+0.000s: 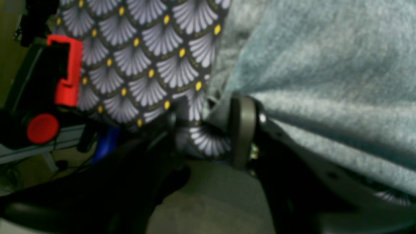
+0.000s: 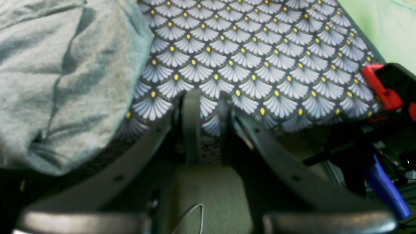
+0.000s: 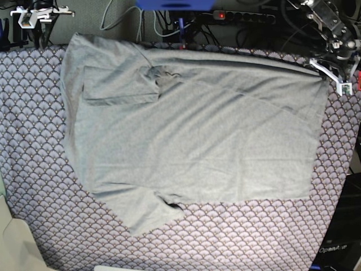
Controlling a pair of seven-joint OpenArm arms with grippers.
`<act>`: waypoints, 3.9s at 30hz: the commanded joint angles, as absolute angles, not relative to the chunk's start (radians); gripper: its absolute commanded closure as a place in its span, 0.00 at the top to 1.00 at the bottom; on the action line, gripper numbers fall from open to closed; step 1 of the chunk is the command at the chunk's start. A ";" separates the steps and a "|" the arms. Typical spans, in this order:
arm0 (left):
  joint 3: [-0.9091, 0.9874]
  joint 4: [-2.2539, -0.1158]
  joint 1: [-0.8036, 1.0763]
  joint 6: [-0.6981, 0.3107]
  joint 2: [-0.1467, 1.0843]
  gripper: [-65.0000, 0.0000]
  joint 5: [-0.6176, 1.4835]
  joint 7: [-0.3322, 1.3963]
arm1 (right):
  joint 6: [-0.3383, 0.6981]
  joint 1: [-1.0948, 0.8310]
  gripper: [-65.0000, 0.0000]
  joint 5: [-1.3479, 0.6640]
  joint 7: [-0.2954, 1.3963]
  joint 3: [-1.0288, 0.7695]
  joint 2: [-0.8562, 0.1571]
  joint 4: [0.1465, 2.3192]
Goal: Fold the T-shirt properly
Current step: 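Open the right gripper and release the shirt corner, then move the right gripper onto the shirt's shoulder edge and grasp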
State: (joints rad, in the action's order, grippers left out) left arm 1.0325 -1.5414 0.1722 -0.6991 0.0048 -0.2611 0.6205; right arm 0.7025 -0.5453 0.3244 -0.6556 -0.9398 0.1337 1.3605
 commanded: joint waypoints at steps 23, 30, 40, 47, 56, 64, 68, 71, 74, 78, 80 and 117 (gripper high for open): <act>1.093 -1.816 0.142 -0.698 -0.051 0.33 -0.271 0.634 | 0.698 -0.263 0.19 0.308 -0.676 -1.029 0.088 1.377; 1.090 -1.799 0.173 -0.698 -0.074 0.33 -0.272 0.624 | 0.698 -0.220 0.19 0.406 -0.674 -1.075 0.128 1.371; 1.021 -1.570 0.191 -0.698 0.022 0.34 -0.266 0.539 | 0.698 -0.120 0.19 0.529 -0.676 -1.202 0.157 1.369; 1.018 -1.641 0.154 -0.698 0.025 0.34 -0.274 0.541 | 0.698 -0.048 0.19 0.578 -0.676 -1.296 0.157 1.371; 1.107 -1.791 0.166 -0.698 -0.056 0.34 -0.274 0.541 | 0.698 -0.059 0.19 0.581 -0.688 -1.231 0.157 1.377; 1.102 -1.767 0.035 -0.698 -0.094 0.34 -0.440 0.541 | 0.698 -0.114 0.19 0.581 -0.688 -1.066 0.157 1.377; 1.099 -1.750 -0.047 -0.698 -0.114 0.34 -0.519 0.541 | 0.698 -0.130 0.19 0.581 -0.682 -1.049 0.157 1.371; 1.098 -1.713 -0.101 -0.698 -0.116 0.34 -0.547 0.541 | 0.698 -0.133 0.19 0.581 -0.676 -1.024 0.157 1.369; 1.098 -1.656 -0.148 -0.698 -0.114 0.34 -0.591 0.541 | 0.698 -0.136 0.19 0.598 -0.674 -1.003 0.157 1.369; 1.098 -1.581 -0.189 -0.698 -0.116 0.34 -0.636 0.533 | 0.698 -0.096 0.23 0.723 -0.633 -0.987 0.157 1.331; 1.098 -1.567 -0.191 -0.698 -0.117 0.34 -0.633 0.533 | 0.698 -0.073 0.27 0.734 -0.588 -0.980 0.157 1.328; 1.063 -1.521 -0.165 -0.698 -0.114 0.34 -0.642 0.533 | 0.698 -0.305 0.33 0.616 -0.605 -0.661 0.157 1.468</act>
